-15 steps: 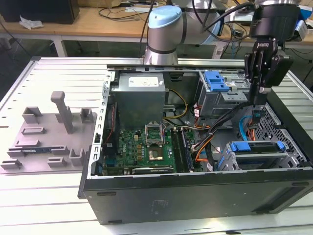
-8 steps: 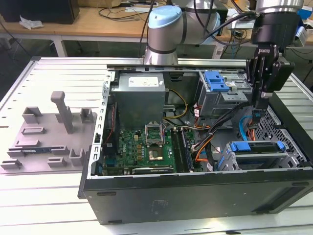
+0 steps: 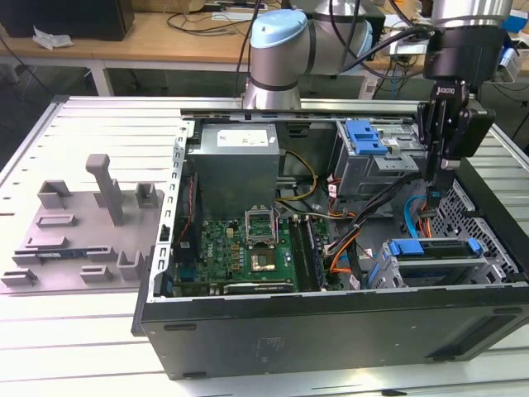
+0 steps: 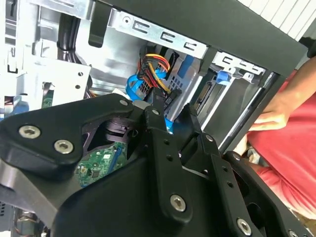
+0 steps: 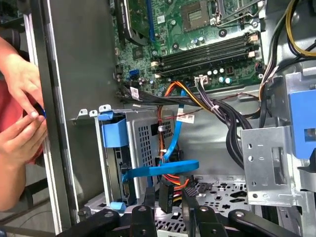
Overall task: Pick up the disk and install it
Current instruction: 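Insert the first disk wire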
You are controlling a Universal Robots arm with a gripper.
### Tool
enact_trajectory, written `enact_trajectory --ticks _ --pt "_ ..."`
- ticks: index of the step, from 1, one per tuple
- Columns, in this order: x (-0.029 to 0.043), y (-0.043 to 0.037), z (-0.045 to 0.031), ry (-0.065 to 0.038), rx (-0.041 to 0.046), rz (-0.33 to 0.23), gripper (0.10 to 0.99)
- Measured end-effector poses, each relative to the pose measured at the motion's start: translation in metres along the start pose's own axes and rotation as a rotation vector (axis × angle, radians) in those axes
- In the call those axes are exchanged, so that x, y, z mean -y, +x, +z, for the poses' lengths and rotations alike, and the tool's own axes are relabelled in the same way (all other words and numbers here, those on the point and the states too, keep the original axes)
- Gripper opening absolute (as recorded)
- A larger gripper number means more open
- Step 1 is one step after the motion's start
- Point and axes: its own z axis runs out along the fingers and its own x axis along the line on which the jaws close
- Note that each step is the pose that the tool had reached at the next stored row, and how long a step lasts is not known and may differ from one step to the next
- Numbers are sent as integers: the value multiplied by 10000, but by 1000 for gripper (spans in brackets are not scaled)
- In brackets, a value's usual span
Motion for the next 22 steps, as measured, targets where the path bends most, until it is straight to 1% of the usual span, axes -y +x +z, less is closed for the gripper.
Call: enact_trajectory --ticks 1,3,5,6,8,9,11,12,13,15,16,17,18,19,22 --pt "-1 -5 11 -28 -46 81 349" --pt "1 -13 24 -20 -142 106 349" --pt "4 -18 33 -1 -259 107 349" --pt "7 -22 40 15 -373 107 349" --pt "6 -32 50 34 -512 108 349" --pt "5 -46 44 40 -554 109 349" --pt "4 -53 42 42 -579 111 349" --pt "3 -55 40 49 -630 110 349" --pt "3 -63 36 60 -709 108 349" --pt "-7 -132 3 116 -1113 106 349" --pt "-14 -183 -17 162 -1430 105 349" --pt "-17 -203 -21 180 -1559 105 349" --pt "-19 -213 -13 189 -1612 105 349" --pt "-21 -224 5 191 -1633 106 349" --pt "-24 -251 51 197 -1666 104 349"
